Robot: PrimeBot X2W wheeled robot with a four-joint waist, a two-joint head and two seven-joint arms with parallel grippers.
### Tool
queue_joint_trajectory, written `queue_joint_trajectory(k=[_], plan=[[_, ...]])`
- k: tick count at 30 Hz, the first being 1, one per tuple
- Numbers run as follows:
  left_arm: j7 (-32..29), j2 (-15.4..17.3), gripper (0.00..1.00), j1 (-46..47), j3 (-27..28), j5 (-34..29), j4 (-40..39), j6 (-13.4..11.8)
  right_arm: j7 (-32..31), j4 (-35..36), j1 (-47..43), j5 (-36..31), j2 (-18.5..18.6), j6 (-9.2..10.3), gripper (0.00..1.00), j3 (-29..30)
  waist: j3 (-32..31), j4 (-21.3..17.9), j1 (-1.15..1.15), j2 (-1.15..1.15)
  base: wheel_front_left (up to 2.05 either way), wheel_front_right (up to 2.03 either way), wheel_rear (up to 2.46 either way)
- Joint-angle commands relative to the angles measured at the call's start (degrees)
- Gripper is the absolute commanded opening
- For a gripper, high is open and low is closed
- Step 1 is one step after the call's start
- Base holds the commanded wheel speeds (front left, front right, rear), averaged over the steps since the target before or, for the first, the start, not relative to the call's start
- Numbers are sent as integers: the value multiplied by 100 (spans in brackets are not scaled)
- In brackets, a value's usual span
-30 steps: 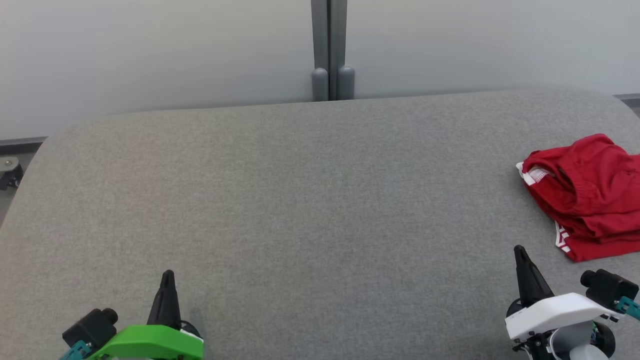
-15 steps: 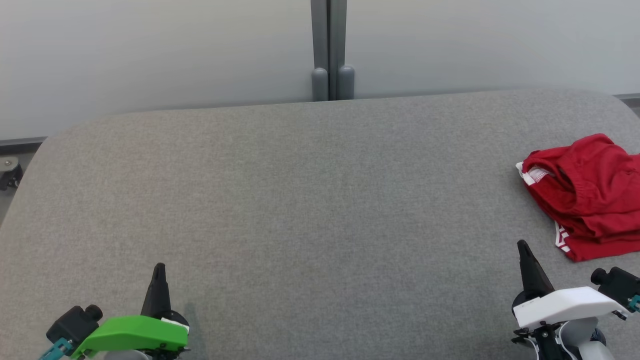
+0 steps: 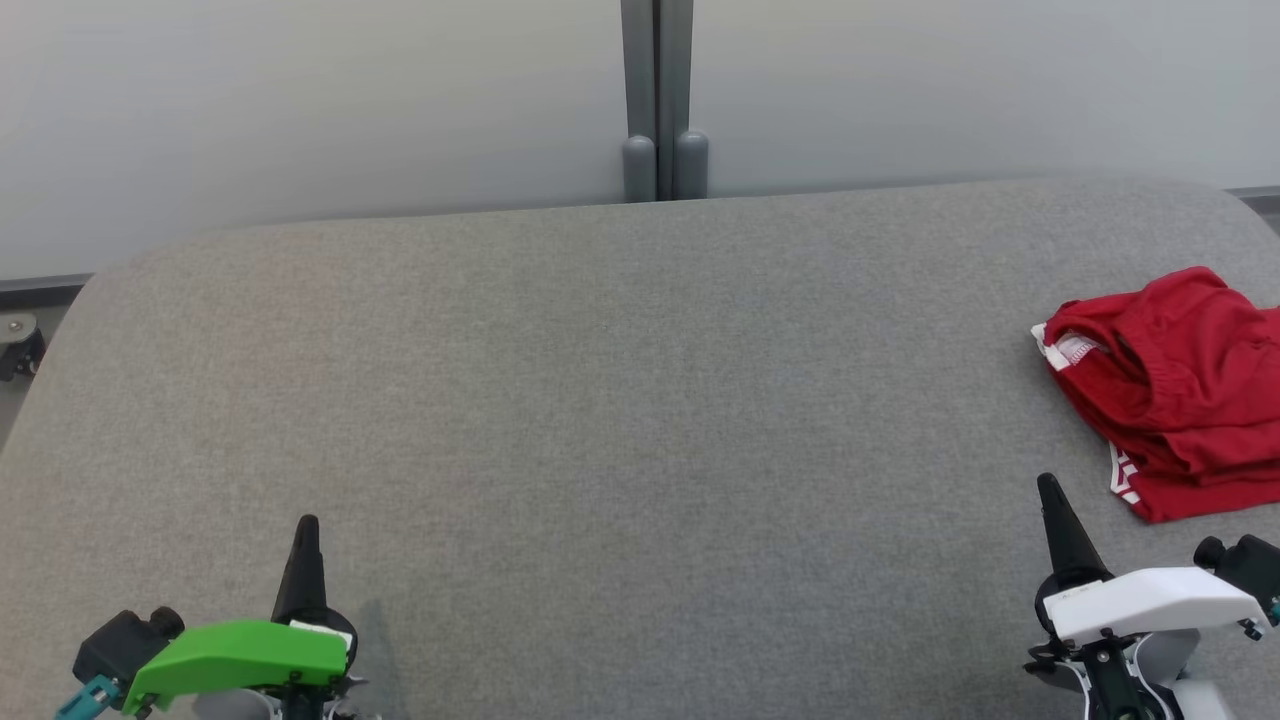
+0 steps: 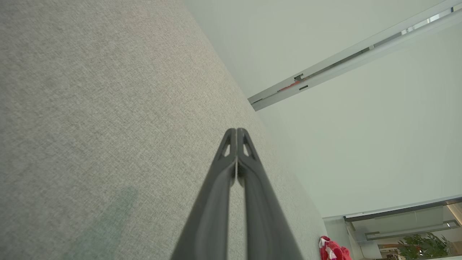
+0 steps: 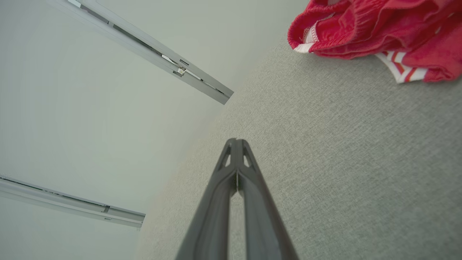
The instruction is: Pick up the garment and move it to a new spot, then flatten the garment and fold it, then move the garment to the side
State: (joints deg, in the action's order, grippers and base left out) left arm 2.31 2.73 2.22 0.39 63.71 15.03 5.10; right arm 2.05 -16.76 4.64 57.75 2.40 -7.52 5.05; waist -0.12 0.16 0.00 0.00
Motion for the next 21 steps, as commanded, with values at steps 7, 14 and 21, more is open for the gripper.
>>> queue_joint_trajectory(k=[7, 14, 21], plan=[[-128, 32, 0, 203, 118, 440, -102, 48, -128, 103, 143, 540, 42, 1, 0, 42, 1, -2, 0, 0, 0, 0, 0], [-238, 34, 0, 245, 193, 790, -126, 50, -237, 123, 164, 957, 44, 2, 0, 62, 1, -3, 0, 0, 0, 0, 0], [-341, 35, 0, 284, 262, 1116, -146, 57, -339, 140, 186, 1348, 47, 2, 0, 79, 2, -5, 0, 0, 0, 0, 0]])
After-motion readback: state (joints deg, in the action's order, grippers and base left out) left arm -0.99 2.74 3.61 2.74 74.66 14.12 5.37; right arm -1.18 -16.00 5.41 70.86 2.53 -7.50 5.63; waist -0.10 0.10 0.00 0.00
